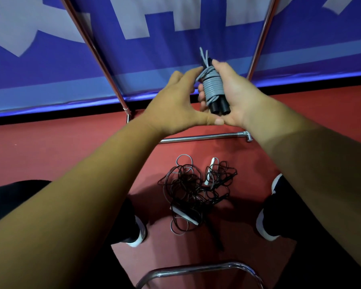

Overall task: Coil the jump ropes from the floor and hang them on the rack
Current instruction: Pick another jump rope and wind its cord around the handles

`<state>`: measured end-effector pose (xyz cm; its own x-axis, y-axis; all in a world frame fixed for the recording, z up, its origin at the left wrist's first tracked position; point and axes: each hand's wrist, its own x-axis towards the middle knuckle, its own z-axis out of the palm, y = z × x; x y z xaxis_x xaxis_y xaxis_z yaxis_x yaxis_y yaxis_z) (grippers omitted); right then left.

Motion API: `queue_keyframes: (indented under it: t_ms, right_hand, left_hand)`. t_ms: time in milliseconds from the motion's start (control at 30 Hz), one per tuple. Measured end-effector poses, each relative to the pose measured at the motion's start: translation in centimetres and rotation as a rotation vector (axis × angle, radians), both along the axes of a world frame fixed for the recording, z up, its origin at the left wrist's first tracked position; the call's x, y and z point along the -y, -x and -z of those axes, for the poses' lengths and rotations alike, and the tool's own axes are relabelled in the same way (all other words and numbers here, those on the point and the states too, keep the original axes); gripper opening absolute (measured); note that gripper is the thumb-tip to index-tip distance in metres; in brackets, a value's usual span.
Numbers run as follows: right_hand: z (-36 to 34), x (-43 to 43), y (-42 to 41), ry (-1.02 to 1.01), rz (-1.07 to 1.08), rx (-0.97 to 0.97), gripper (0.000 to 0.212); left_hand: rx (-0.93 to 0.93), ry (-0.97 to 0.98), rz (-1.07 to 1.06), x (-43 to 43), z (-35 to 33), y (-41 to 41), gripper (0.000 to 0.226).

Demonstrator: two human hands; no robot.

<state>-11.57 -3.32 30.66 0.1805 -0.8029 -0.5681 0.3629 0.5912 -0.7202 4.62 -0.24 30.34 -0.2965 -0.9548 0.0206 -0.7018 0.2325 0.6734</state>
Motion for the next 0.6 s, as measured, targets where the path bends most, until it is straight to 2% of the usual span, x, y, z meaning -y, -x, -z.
queue_keyframes:
  t_ms: [100, 233, 400, 600]
  right_hand:
    - [-0.20, -0.16, -0.39, -0.004, 0.008, 0.015, 0.045]
    - [-0.59, -0.22, -0.64, 0.003, 0.030, 0.012, 0.041]
    - [-0.61, -0.54, -0.78, 0.018, 0.049, 0.018, 0.040]
    - [-0.61, -0.80, -0.91, 0.017, 0.068, -0.005, 0.042]
  left_hand:
    - [0.003, 0.084, -0.021, -0.36, 0.42, 0.39, 0.121]
    - [-0.034, 0.138, -0.026, -0.60, 0.09, 0.36, 0.109]
    - [-0.116, 0.093, -0.069, -0.38, 0.18, 0.63, 0.100]
    - [-0.107, 0.115, -0.063, -0.43, 0.01, 0.76, 0.088]
